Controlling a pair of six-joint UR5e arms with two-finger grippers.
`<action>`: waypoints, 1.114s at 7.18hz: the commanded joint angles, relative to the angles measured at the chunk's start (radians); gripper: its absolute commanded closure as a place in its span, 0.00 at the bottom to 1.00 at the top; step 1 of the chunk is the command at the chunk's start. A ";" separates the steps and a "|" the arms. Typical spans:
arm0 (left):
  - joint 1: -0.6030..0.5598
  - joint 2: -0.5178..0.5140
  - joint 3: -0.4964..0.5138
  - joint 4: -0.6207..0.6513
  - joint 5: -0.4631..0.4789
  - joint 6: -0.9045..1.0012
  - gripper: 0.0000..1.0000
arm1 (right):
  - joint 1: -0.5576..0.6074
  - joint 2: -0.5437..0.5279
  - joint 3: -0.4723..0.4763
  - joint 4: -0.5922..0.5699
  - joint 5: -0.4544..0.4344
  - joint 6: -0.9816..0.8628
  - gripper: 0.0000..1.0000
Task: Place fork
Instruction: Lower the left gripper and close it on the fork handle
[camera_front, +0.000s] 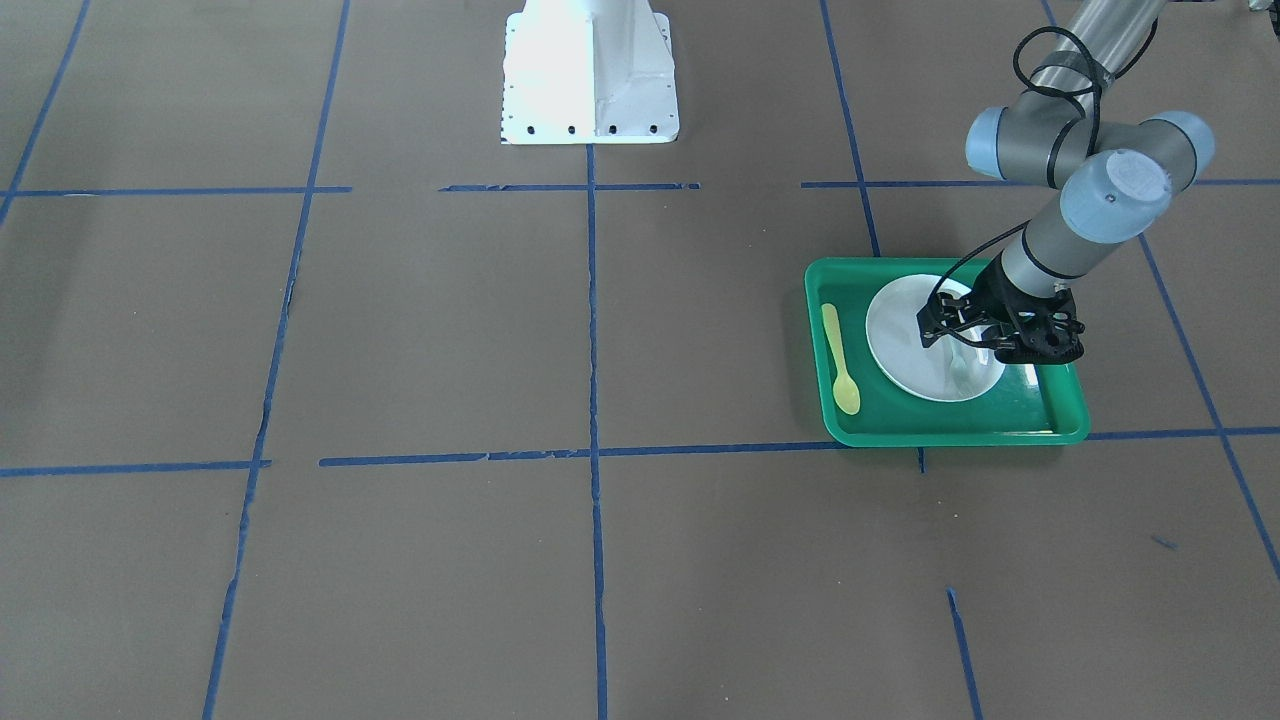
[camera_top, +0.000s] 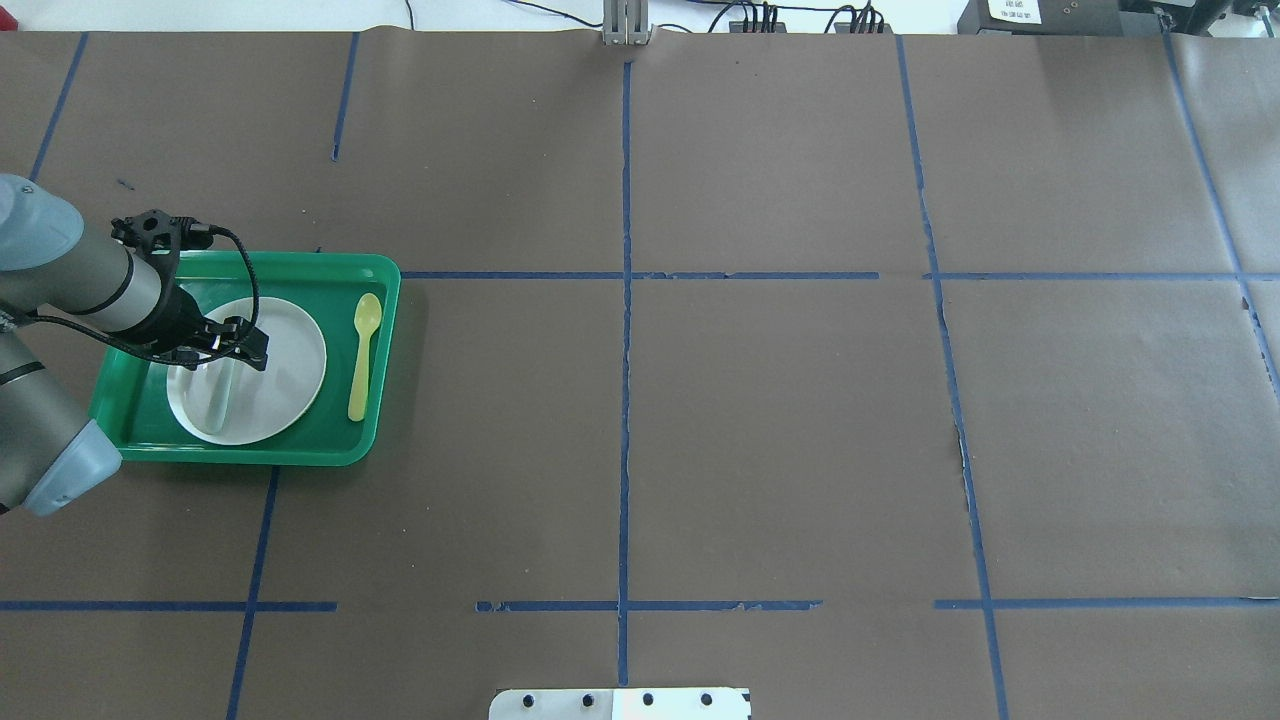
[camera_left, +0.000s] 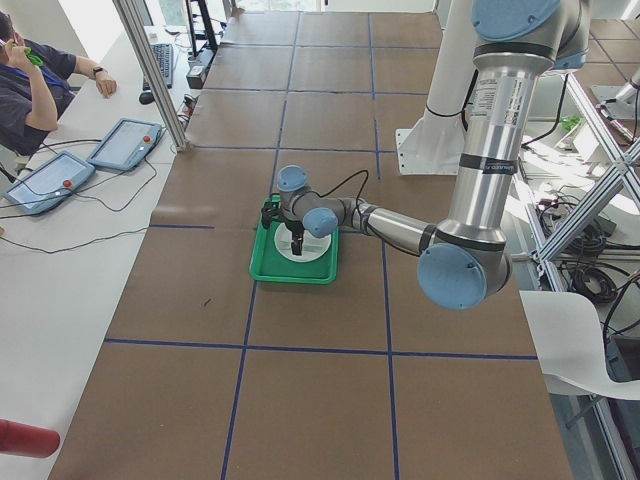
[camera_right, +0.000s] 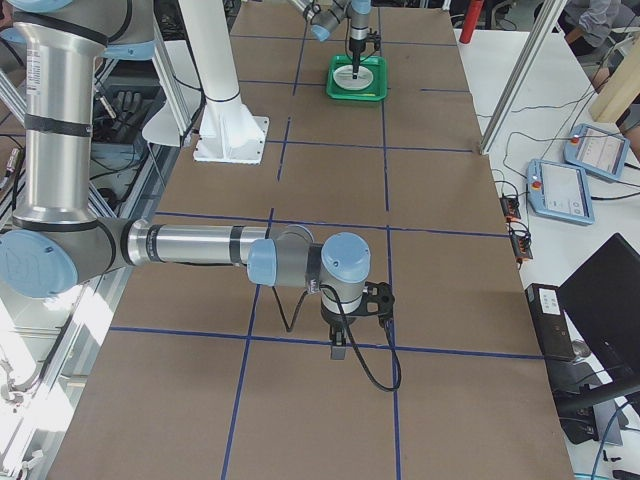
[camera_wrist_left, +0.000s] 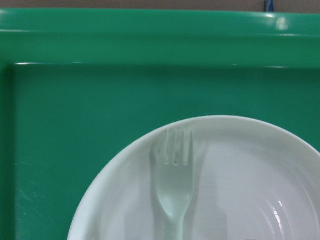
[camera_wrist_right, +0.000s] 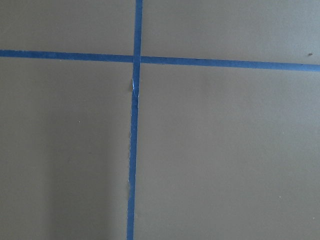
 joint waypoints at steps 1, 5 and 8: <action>0.001 -0.001 0.002 0.000 0.000 0.001 0.18 | 0.000 0.000 0.000 0.000 0.000 0.001 0.00; 0.002 0.001 0.004 0.000 0.000 0.001 0.25 | 0.000 0.000 0.000 0.000 0.000 0.000 0.00; 0.004 0.001 0.007 0.000 0.000 0.001 0.40 | 0.000 0.000 0.000 0.000 0.000 0.000 0.00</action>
